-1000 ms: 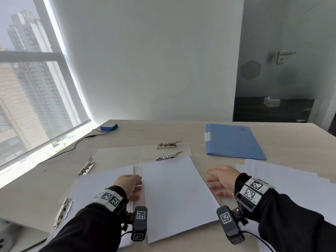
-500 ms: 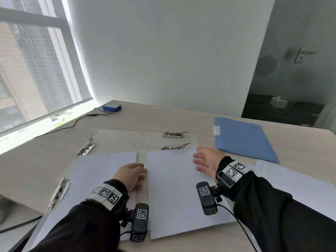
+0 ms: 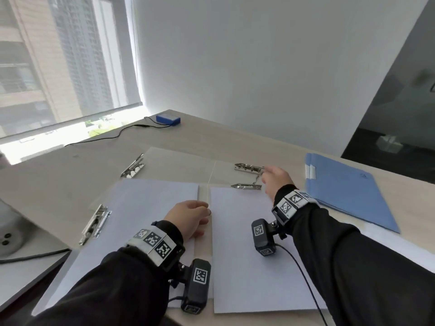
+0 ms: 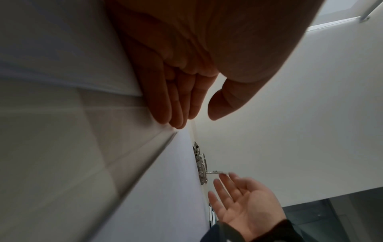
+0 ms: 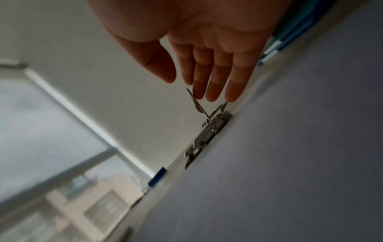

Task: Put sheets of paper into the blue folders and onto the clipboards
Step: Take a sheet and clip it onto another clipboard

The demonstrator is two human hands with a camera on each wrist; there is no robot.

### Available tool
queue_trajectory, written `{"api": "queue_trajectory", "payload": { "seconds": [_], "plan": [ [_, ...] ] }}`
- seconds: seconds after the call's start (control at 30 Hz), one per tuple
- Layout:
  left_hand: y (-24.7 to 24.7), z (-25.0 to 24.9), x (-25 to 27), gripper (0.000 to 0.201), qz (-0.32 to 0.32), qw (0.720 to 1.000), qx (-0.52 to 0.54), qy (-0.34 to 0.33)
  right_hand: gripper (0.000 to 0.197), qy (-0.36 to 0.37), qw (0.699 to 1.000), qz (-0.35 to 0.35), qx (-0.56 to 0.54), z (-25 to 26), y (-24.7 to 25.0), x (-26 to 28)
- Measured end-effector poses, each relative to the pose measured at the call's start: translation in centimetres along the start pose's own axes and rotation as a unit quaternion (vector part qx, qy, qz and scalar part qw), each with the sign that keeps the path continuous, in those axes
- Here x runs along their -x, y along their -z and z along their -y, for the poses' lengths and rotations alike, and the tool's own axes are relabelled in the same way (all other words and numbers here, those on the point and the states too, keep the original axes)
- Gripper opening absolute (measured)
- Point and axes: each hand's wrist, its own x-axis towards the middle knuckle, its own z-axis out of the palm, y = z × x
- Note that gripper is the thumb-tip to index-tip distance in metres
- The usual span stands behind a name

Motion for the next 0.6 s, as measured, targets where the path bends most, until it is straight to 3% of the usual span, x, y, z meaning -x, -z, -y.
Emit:
{"api": "queue_trajectory", "payload": {
  "seconds": [0.1, 0.2, 0.4, 0.6],
  "plan": [
    [0.2, 0.2, 0.0, 0.023, 0.003, 1.000, 0.007, -0.001, 0.052, 0.057, 0.982, 0.090, 0.155, 0.7, -1.8, 0.0],
    [0.3, 0.2, 0.0, 0.025, 0.000, 1.000, 0.007, -0.003, 0.057, 0.090, 0.940, 0.148, 0.293, 1.6, -2.9, -0.3],
    [0.4, 0.2, 0.0, 0.029, 0.003, 1.000, -0.004, -0.007, 0.074, 0.088, 0.816, 0.207, 0.532, 2.4, -3.8, 0.0],
    [0.4, 0.1, 0.1, 0.028, 0.000, 1.000, -0.006, -0.003, 0.091, 0.092, 0.705, 0.237, 0.662, 2.3, -5.0, 0.1]
  ]
}}
